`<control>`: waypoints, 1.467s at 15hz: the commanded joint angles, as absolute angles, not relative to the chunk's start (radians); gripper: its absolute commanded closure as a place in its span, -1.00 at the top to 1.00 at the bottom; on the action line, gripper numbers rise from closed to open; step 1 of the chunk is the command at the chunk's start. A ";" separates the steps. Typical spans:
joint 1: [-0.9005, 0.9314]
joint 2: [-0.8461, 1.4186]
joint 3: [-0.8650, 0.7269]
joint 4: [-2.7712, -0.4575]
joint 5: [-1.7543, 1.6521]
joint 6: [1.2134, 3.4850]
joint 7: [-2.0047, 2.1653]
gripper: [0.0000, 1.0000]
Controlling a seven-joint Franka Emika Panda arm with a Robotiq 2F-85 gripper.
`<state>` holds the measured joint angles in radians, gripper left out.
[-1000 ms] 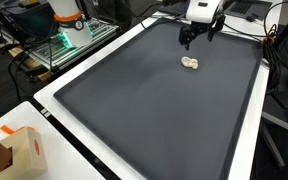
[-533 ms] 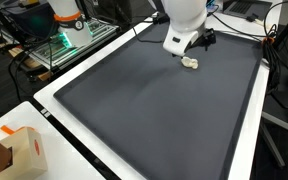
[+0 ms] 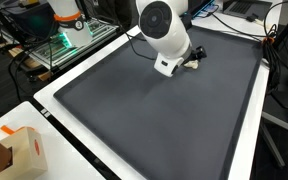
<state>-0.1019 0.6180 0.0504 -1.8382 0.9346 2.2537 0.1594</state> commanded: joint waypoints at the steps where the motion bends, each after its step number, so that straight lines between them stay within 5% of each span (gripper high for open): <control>1: -0.125 0.644 0.058 -1.835 1.021 2.242 0.059 1.00; 22: -0.096 0.660 -0.013 -1.789 1.056 2.049 0.091 1.00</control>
<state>-0.1194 0.6485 0.0151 -1.8203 1.0986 2.0870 0.0299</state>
